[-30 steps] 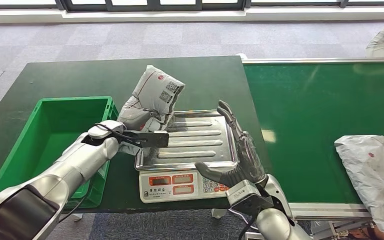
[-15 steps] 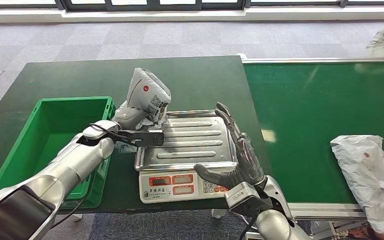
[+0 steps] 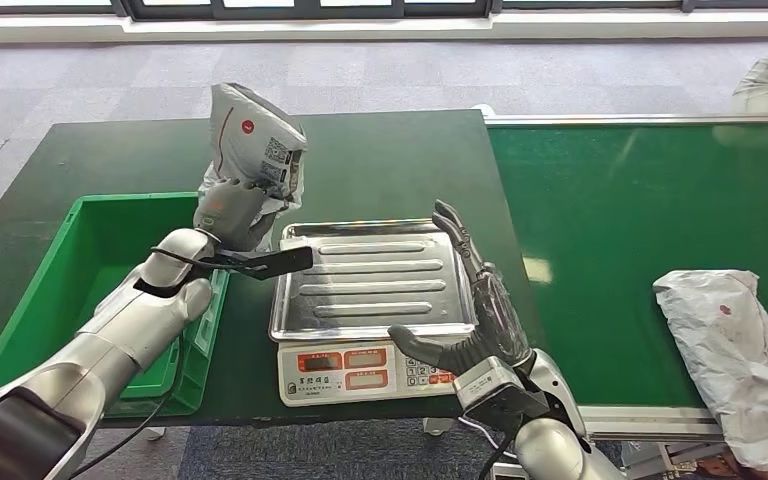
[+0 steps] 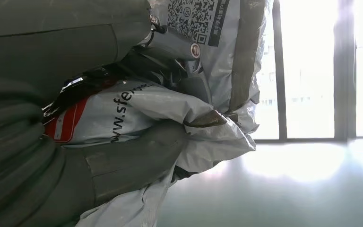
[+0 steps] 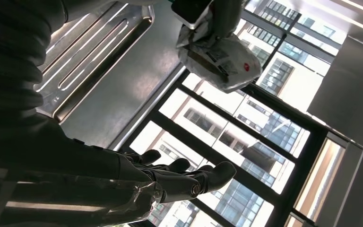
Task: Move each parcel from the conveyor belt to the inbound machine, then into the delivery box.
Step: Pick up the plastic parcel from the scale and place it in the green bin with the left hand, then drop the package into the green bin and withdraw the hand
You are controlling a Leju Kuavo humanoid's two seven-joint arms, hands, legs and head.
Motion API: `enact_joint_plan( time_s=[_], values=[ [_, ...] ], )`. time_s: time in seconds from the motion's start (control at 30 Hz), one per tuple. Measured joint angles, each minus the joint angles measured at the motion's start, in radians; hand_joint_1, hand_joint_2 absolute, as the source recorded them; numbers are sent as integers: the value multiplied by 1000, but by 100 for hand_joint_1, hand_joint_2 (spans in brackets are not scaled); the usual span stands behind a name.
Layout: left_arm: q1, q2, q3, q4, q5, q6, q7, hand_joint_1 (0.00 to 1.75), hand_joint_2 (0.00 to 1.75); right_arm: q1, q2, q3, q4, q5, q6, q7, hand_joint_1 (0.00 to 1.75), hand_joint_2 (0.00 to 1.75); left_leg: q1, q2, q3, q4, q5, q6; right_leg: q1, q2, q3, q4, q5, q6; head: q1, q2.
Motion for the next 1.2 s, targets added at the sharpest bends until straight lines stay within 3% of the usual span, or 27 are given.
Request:
enact_joint_plan(
  time_s=[0.2,0.4,0.57,0.9,1.2],
  values=[
    [36,35,101,-142,-34,90,0,175,175,-1,-3,1,-2,-13,-10,1,0,175,0,-1,-3,0,0,0,0,-1,-2,0,0,0,0,0],
    [91,54,210,-230,-70,241,-49,175,175,-19,-7,9,1,-46,-30,-1,0,175,0,-1,-5,0,0,0,0,-1,-4,0,0,0,0,0],
    [148,70,303,-290,-66,299,-82,175,175,-29,-7,23,4,-51,-42,-1,0,175,0,-1,-5,0,0,0,0,-1,-4,0,0,0,0,0],
    [227,112,452,-298,6,282,-98,175,175,-19,-6,34,1,-19,-47,20,0,175,0,-1,-5,0,0,0,0,-1,-5,0,-1,0,0,0],
    [286,152,528,-265,38,170,-76,175,175,32,-16,34,-23,-11,-54,11,0,175,0,0,-7,0,-1,0,0,0,-7,0,-1,0,0,0]
  ],
)
